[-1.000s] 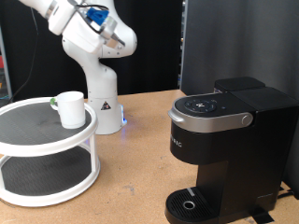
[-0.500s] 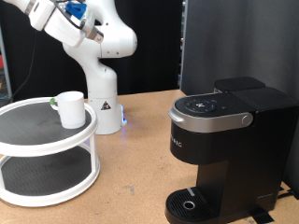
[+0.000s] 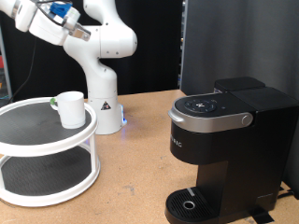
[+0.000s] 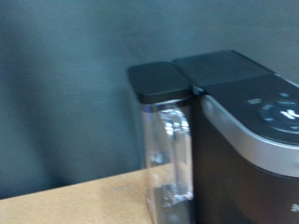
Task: Make a cup of coffee with the keurig machine
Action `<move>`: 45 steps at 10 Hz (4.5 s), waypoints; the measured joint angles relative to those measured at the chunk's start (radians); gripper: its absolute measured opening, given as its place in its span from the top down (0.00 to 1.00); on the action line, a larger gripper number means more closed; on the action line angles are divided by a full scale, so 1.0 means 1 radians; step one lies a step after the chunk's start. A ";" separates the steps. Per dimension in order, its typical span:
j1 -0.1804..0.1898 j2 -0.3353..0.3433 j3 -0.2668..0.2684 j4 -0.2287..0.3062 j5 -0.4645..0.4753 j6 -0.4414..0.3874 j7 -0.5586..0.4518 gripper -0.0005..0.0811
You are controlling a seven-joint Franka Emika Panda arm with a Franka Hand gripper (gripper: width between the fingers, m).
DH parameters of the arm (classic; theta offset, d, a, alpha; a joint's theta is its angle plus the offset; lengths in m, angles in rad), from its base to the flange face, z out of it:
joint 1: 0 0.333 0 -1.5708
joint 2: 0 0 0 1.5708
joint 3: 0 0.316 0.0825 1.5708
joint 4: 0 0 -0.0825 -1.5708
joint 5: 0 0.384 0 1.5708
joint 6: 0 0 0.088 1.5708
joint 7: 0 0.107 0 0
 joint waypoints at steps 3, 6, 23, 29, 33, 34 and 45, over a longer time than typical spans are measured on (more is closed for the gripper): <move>-0.008 -0.004 -0.114 0.037 -0.108 -0.161 -0.114 0.98; -0.014 -0.006 -0.133 0.031 -0.079 -0.135 -0.124 0.98; -0.101 -0.007 -0.215 -0.075 -0.054 0.100 -0.065 0.98; -0.101 -0.015 -0.213 -0.123 -0.069 0.126 -0.080 0.98; -0.106 -0.032 -0.222 -0.136 -0.119 0.086 -0.109 0.98; -0.106 -0.036 -0.222 -0.136 -0.127 0.081 -0.112 0.98; -0.106 0.027 -0.274 -0.214 -0.165 0.195 -0.268 0.98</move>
